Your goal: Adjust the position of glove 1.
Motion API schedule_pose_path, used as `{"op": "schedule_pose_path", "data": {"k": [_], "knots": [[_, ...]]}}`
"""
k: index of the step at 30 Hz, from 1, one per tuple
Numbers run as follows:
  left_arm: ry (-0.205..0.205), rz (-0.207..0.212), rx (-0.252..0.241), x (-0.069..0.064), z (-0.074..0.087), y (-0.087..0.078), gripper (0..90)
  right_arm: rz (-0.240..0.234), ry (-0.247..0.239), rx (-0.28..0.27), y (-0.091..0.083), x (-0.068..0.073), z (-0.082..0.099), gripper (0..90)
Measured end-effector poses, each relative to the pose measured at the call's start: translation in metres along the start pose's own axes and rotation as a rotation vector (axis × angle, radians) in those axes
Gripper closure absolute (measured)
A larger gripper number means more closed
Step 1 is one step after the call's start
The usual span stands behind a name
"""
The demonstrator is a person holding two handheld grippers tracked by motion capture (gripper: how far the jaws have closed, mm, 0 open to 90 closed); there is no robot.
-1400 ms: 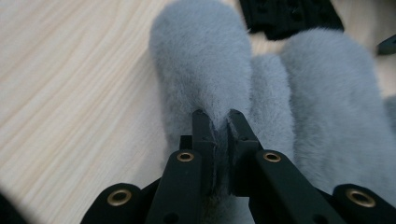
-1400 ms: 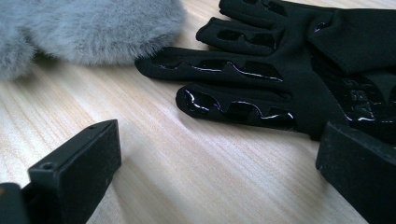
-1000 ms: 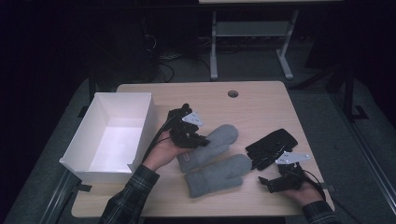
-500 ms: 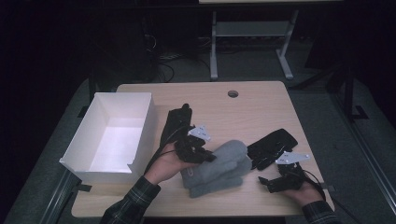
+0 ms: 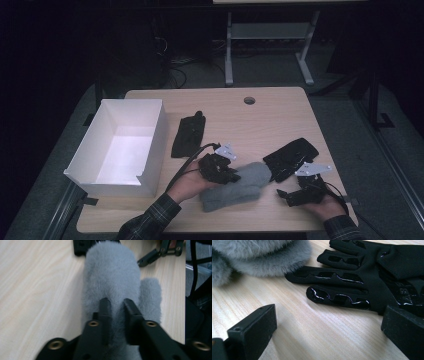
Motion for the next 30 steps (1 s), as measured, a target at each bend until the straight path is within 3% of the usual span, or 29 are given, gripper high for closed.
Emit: {"op": "schedule_pose_path", "data": {"k": [2, 4, 7, 10, 12, 13, 14, 16, 19, 22, 30], "knots": [[0.0, -0.004, -0.035, 0.001, -0.003, -0.005, 61.3, -0.006, -0.012, 0.043, -0.003, 0.0, 0.0, 3.1], [0.005, -0.022, -0.056, 0.003, -0.005, -0.014, 59.2, -0.015, -0.004, 0.038, -0.01, 0.001, -0.004, 16.1], [-0.011, -0.055, -0.075, 0.009, -0.003, -0.029, 69.9, -0.051, 0.005, -0.015, -0.026, 0.009, -0.011, 39.3], [-0.023, -0.123, -0.031, 0.018, 0.009, -0.039, 86.1, -0.124, 0.006, -0.024, -0.036, 0.023, -0.014, 64.9], [-0.026, -0.187, 0.007, 0.026, 0.021, -0.042, 88.3, -0.185, -0.015, -0.009, -0.035, 0.034, -0.015, 76.0], [-0.026, -0.187, 0.007, 0.026, 0.021, -0.042, 88.7, -0.185, -0.015, -0.009, -0.035, 0.034, -0.015, 76.0], [-0.048, -0.222, 0.042, 0.033, 0.035, -0.043, 88.9, -0.228, -0.043, 0.013, -0.031, 0.047, -0.015, 84.5], [-0.077, -0.227, 0.053, 0.037, 0.047, -0.042, 88.9, -0.248, -0.072, 0.034, -0.024, 0.057, -0.015, 89.6], [-0.103, -0.232, 0.082, 0.04, 0.06, -0.037, 88.4, -0.262, -0.1, 0.066, -0.012, 0.069, -0.018, 90.0], [-0.125, -0.2, 0.099, 0.039, 0.067, -0.032, 88.1, -0.263, -0.129, 0.091, 0.0, 0.076, -0.022, 90.0], [-0.143, -0.181, 0.103, 0.029, 0.071, -0.036, 88.0, -0.233, -0.135, 0.106, 0.023, 0.077, -0.034, 90.0]]}}
Point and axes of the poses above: each handheld gripper's, and its own axes: y roughly forward along the jaws, z roughly out of its underside, x roughly to its left, the point moved 8 cm from there along y, roughly forward along the jaws, and after that the axes turned 12 degrees about y, right-handed, at the moved point
